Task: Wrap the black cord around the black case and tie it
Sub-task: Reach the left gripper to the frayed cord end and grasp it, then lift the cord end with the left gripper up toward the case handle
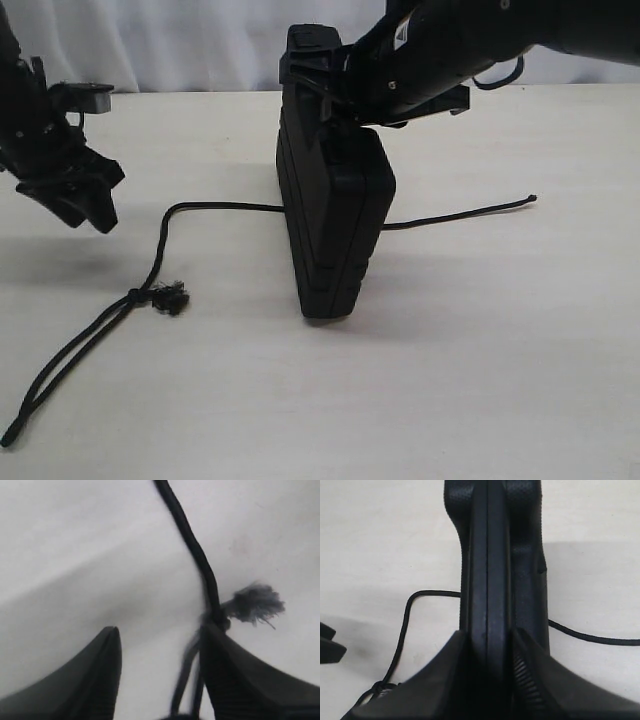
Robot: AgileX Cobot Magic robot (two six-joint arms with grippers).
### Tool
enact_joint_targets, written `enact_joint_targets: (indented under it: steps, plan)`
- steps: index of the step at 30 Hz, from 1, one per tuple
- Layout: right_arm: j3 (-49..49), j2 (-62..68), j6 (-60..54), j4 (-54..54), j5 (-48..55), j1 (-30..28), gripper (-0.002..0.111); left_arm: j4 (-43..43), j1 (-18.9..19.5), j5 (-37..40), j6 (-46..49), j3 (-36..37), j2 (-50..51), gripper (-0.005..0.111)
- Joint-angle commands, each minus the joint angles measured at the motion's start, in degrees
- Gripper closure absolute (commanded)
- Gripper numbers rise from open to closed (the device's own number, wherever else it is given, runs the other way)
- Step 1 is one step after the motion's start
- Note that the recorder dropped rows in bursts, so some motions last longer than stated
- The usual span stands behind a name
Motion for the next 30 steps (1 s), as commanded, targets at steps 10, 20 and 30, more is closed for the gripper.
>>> enact_joint_targets:
  steps: [10,20,30]
  plan:
    - [-0.1,-0.2,-1.5,-0.3,-2.2,0.0,0.104,6.7,-7.2,-10.7,-3.5,16.6,-1.0,0.065]
    - [-0.1,-0.2,-1.9,-0.3,-2.6,0.0,0.104,-41.3,-7.2,-7.7,17.3,21.9,-1.0,0.085]
    - [-0.1,-0.2,-2.1,-0.3,-2.4,0.0,0.104,-30.2,-8.1,2.6,46.8,14.8,-1.1,0.085]
